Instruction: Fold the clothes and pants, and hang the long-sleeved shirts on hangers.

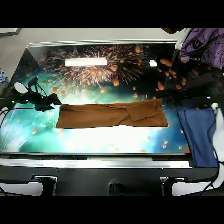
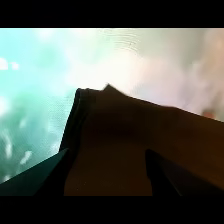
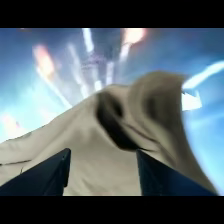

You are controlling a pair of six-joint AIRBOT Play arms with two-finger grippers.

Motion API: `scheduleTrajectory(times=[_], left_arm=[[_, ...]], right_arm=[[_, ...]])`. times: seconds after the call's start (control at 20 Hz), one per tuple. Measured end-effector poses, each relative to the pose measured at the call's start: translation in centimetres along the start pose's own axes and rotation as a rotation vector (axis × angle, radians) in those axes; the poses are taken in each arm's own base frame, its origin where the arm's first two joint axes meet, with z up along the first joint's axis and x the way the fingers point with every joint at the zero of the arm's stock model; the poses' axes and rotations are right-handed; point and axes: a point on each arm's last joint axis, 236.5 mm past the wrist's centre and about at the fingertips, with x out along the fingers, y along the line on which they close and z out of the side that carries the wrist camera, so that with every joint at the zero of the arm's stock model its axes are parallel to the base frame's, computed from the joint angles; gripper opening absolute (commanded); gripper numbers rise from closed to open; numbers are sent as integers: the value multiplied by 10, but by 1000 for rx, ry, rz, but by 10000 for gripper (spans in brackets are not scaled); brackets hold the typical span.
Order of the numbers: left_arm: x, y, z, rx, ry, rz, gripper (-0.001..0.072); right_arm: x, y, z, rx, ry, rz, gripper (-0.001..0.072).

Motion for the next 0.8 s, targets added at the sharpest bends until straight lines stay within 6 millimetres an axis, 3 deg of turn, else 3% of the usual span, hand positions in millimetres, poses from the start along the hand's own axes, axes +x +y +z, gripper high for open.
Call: scheduleTrajectory(times=[0.1,0.15,0.35,0.6,0.8], left_arm=[[-18,0,5,18,-20,19,549],[-27,0,8,28,-34,28,549],[-48,3,6,39,-42,59,548],[-56,5,1,38,-26,72,549],[-57,6,-3,38,-13,78,548]], right_arm=[[-21,-28,7,26,23,-9,611],[-26,-43,5,37,56,-12,611],[-20,-74,-15,66,199,44,611],[12,-80,-30,60,302,113,611],[41,-66,-46,38,377,156,596]])
